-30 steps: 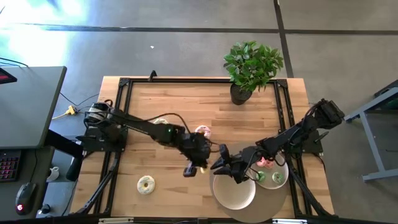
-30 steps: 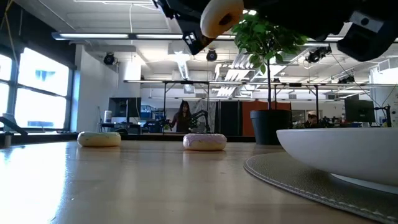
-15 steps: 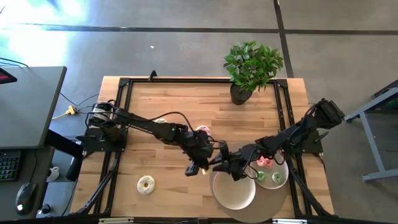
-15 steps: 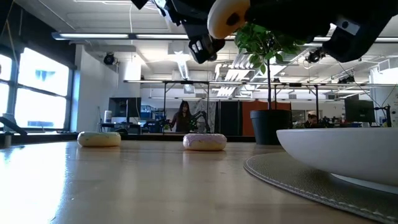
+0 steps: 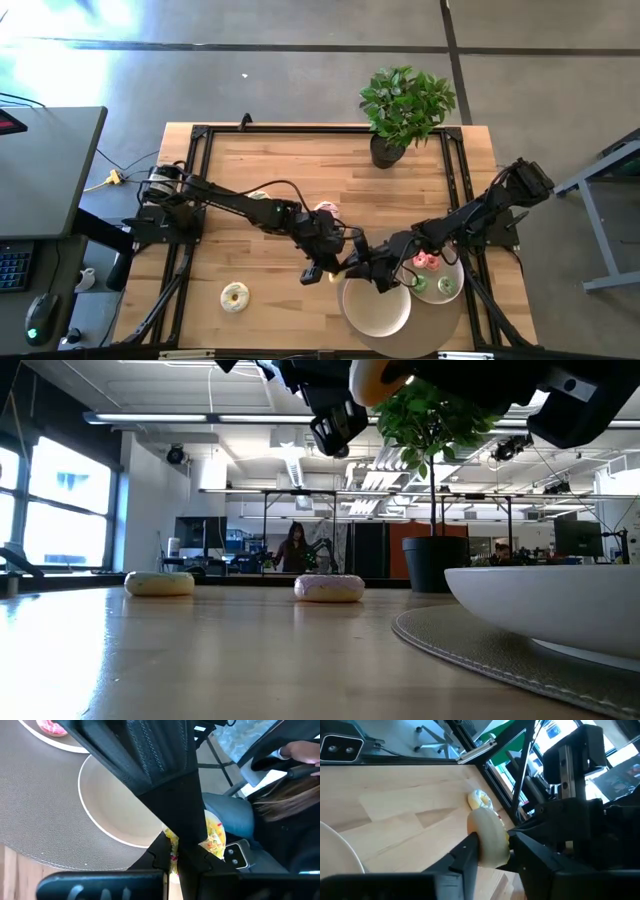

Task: Pick & Place donuts
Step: Put the small yellow donut into the right white plate

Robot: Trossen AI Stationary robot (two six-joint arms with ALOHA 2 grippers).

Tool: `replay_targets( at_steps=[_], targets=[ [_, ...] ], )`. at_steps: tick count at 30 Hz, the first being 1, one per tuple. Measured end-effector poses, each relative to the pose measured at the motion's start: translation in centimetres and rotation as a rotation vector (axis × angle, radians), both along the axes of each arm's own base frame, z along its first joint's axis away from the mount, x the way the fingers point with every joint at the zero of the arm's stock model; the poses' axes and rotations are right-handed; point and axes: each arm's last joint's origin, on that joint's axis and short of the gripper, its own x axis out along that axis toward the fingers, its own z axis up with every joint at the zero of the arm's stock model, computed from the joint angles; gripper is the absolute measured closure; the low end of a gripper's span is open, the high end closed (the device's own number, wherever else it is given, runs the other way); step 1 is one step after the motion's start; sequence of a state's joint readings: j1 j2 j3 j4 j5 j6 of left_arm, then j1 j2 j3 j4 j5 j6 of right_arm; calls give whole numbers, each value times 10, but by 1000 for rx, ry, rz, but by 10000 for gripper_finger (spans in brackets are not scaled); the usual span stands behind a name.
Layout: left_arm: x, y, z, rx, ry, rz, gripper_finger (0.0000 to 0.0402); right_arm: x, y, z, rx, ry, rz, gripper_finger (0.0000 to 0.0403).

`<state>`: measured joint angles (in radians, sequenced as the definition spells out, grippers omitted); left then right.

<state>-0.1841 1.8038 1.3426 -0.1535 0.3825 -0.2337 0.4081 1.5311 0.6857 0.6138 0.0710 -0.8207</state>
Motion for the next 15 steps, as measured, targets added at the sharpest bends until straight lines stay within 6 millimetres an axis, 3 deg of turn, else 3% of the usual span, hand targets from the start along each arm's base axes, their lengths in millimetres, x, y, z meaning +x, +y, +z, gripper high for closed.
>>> replay_targets(
  at_steps=[7, 15],
  targets=[
    [0, 1, -1, 12, 2, 14, 377, 1, -4, -3, 44, 56, 27, 362],
    [0, 3, -3, 86, -1, 82, 268, 1, -5, -4, 124, 104, 5, 392]
  ],
)
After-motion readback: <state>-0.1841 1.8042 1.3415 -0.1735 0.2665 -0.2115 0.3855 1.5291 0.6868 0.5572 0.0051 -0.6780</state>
